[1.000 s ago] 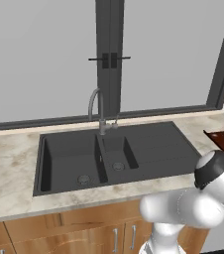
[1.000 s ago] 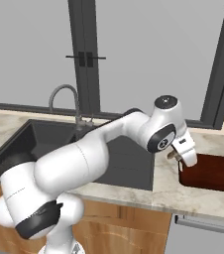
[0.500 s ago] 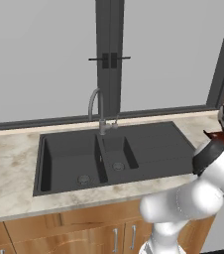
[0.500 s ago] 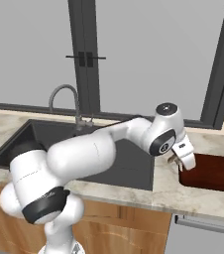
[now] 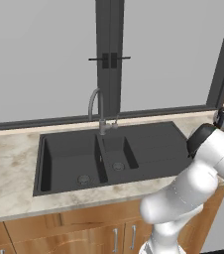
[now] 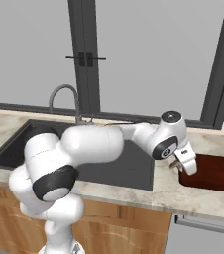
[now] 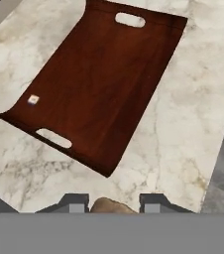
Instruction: Pick up all produce items and place them in the sink. Turn on the sink faucet to wash them. Then turn the sink off and put them in the tray.
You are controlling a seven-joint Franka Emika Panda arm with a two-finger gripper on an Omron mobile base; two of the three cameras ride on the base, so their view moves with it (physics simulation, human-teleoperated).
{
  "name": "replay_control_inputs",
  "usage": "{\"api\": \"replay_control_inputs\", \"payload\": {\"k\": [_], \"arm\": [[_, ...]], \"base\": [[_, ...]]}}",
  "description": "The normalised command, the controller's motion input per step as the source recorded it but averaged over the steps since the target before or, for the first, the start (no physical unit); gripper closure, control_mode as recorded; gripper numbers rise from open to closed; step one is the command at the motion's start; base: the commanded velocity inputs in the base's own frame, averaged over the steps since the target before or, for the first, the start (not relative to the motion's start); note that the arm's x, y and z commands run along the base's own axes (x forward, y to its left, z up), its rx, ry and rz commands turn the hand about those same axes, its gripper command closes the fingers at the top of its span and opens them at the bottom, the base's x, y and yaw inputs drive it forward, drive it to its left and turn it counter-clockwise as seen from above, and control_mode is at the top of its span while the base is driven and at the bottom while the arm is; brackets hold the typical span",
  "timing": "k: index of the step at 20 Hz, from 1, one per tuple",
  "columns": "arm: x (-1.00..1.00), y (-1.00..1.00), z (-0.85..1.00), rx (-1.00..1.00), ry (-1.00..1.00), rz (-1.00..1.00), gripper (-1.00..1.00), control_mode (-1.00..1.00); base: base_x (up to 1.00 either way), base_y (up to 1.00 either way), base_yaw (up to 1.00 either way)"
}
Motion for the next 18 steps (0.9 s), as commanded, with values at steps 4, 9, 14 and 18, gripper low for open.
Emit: {"api": "replay_control_inputs", "payload": {"k": [4,9,14,18], "arm": [[0.29,-0.38,-0.23,0.07,0.03,0.00,1.00,-1.00],[0.26,-0.34,-0.25,0.05,0.02,0.00,1.00,-1.00],[0.23,-0.33,-0.20,0.04,0.02,0.00,1.00,-1.00],[0.24,-0.35,-0.20,0.03,0.03,0.00,1.00,-1.00]], "base": [[0.00,0.00,0.00],[0.00,0.00,0.00],[0.00,0.00,0.00],[0.00,0.00,0.00]]}}
